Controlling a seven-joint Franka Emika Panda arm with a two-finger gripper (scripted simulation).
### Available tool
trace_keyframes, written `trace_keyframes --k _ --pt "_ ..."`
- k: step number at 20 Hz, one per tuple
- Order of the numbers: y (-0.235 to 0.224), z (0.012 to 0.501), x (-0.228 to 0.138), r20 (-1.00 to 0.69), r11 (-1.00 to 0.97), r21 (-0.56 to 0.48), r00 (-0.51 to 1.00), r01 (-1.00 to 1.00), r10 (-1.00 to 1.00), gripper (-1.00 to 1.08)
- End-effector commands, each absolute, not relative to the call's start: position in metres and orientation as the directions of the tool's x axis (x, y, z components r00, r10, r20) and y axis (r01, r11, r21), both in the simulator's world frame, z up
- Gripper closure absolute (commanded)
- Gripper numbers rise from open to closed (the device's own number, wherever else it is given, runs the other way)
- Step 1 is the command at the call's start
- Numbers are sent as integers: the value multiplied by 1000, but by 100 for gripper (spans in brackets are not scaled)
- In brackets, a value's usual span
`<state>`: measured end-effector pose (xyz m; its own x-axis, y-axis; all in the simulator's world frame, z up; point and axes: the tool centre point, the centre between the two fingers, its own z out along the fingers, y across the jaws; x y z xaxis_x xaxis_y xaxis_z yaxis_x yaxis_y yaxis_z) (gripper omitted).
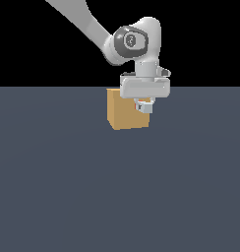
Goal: Insert the peg into the horizontal hole in a box.
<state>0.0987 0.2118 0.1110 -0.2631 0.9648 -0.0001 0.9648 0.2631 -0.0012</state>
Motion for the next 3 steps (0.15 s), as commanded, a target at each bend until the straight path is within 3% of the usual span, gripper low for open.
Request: trace_keyframes --k 1,3 --pt "221 113 97 -1 261 2 -260 965 965 108" --pt "223 113 97 -1 261 2 -260 965 965 108"
